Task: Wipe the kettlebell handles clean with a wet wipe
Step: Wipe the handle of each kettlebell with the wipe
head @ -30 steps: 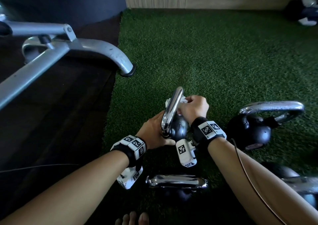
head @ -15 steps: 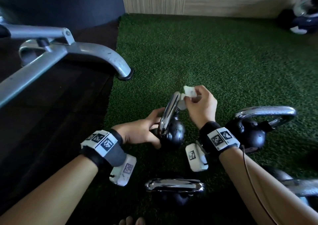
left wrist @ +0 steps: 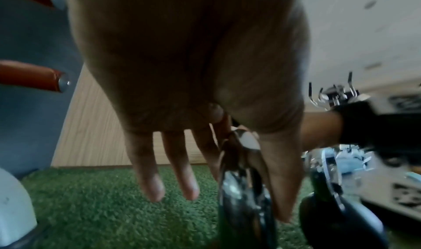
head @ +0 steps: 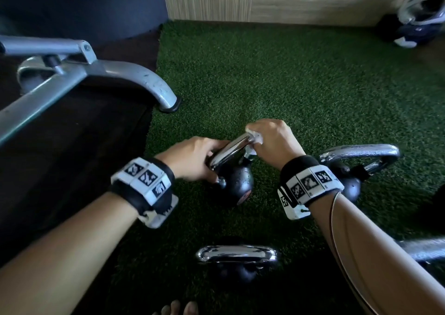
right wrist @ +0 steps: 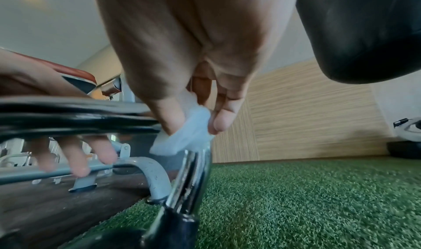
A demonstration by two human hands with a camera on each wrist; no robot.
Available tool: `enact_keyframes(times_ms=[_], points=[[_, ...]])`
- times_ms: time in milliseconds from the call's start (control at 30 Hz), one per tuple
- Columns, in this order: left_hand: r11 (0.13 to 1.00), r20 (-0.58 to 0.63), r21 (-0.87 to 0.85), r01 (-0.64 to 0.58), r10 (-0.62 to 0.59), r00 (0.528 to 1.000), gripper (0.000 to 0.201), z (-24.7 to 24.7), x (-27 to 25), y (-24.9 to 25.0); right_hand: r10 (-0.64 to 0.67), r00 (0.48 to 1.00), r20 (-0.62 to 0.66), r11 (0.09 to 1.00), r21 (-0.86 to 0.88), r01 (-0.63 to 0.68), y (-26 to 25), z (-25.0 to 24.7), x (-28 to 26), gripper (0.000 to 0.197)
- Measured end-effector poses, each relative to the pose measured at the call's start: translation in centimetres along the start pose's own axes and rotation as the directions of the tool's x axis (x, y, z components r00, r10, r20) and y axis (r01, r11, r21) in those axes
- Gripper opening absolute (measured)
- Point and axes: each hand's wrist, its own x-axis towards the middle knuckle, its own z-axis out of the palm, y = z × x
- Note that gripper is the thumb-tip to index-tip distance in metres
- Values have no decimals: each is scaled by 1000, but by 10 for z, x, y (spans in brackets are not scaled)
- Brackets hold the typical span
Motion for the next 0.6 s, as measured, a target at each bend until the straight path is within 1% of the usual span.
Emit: enact_keyframes(times_ms=[100, 167, 200, 267, 400, 467, 500, 567, 600], points=[[982, 107, 189, 5, -25, 994, 103, -25, 15, -5, 98, 995, 8, 995, -22, -98, -4, -8, -15, 32], [964, 128, 266, 13, -49, 991, 103, -35, 24, -8, 151, 988, -10, 988, -27, -151, -5, -9, -24, 28], [961, 131, 274, 15, -53, 990, 101, -36, 26, -8, 173, 985, -16, 985, -22, -174, -6, -9, -28, 27], [956, 119, 293, 14, -51, 992, 98, -35, 28, -7, 204, 979, -16, 979, 18, -203, -7, -8, -35, 31], [943, 107, 330, 31, -70, 992, 95, -31, 20, 1, 216, 975, 57, 972, 84, -221, -2, -24, -41, 27], [925, 96, 376, 54, -97, 991, 98, -35, 16, 11, 250, 968, 33, 955, 154, -252, 8, -45, -46, 24], [918, 81, 391, 63, -102, 991, 96, -40, 14, 19, 277, 961, 5, 944, 184, -273, 14, -57, -50, 22], [911, 63, 409, 59, -92, 994, 84, -53, 8, 38, 334, 942, -37, 922, 222, -318, 24, -82, -61, 21], [901, 73, 433, 37, -76, 994, 79, -61, 6, 51, 363, 931, -48, 911, 229, -343, 30, -95, -68, 22]])
